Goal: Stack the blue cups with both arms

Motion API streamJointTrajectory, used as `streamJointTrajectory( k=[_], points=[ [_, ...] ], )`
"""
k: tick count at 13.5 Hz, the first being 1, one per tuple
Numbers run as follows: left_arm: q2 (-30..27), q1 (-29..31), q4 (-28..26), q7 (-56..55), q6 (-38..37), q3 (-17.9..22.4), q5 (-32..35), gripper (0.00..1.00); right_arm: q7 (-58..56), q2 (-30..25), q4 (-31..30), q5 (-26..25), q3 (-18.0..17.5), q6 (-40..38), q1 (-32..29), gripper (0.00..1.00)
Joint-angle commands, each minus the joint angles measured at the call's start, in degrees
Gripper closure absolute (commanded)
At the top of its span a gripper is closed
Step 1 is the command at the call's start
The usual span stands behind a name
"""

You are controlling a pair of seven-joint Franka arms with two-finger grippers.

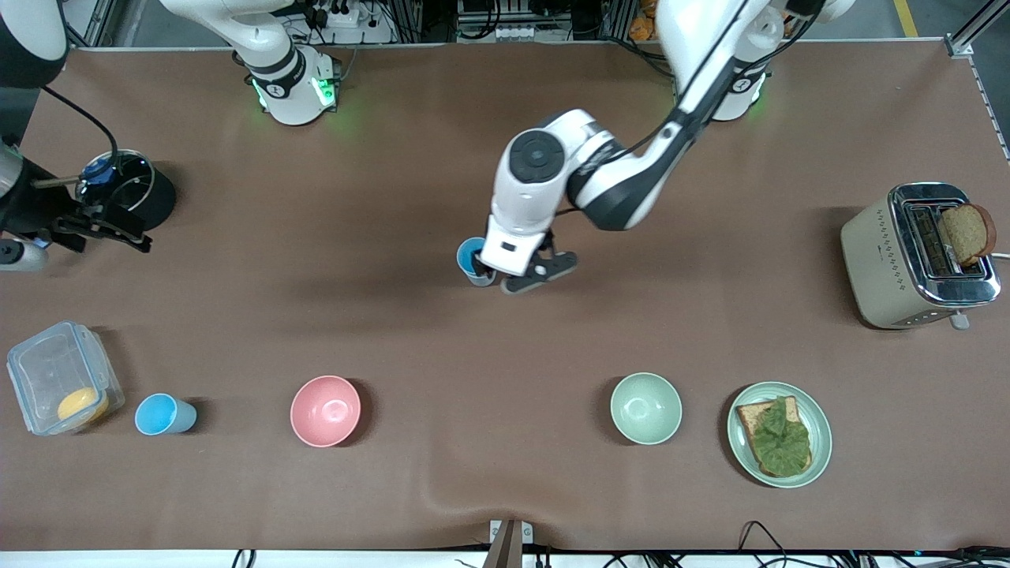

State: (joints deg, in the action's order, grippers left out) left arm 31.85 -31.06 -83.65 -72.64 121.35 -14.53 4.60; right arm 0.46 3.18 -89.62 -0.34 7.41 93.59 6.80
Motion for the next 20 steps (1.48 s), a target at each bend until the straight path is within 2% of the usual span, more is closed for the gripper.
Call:
streamJointTrajectory(
  k=[1,3,4,8,14,20],
  points=[
    [-6.78,3.45,-1.61,-1.37,-3.83,0.21,2.60,0.00,-0.29,0.86,2.61,-3.08,0.32,-2.53,1.63,0.00],
    [-10.03,6.96,-1.70,-0.50,-6.54,-0.05,7.77,0.00,-0.28,0.86,3.31,-3.00,0.32,-2.62,1.55,0.00],
    [-11.79,8.54,-1.69,2.73,-9.00,-0.14,8.23,0.00,-0.28,0.86,3.31,-3.00,0.32,-2.62,1.63,0.00],
    [-16.98,17.06,-1.69,25.03,-15.08,-0.23,7.45,0.00,-0.37,0.86,3.48,-3.00,0.32,-2.62,1.72,0.00],
    [-22.17,25.15,-1.43,42.64,-20.80,-0.23,5.08,0.00,-2.31,0.95,3.31,-2.65,0.32,-2.62,1.54,0.00],
    [-25.42,27.89,-1.34,49.16,-23.95,-0.06,1.99,0.00,-1.95,0.95,3.40,-2.29,0.32,-2.71,1.63,0.00]
  ],
)
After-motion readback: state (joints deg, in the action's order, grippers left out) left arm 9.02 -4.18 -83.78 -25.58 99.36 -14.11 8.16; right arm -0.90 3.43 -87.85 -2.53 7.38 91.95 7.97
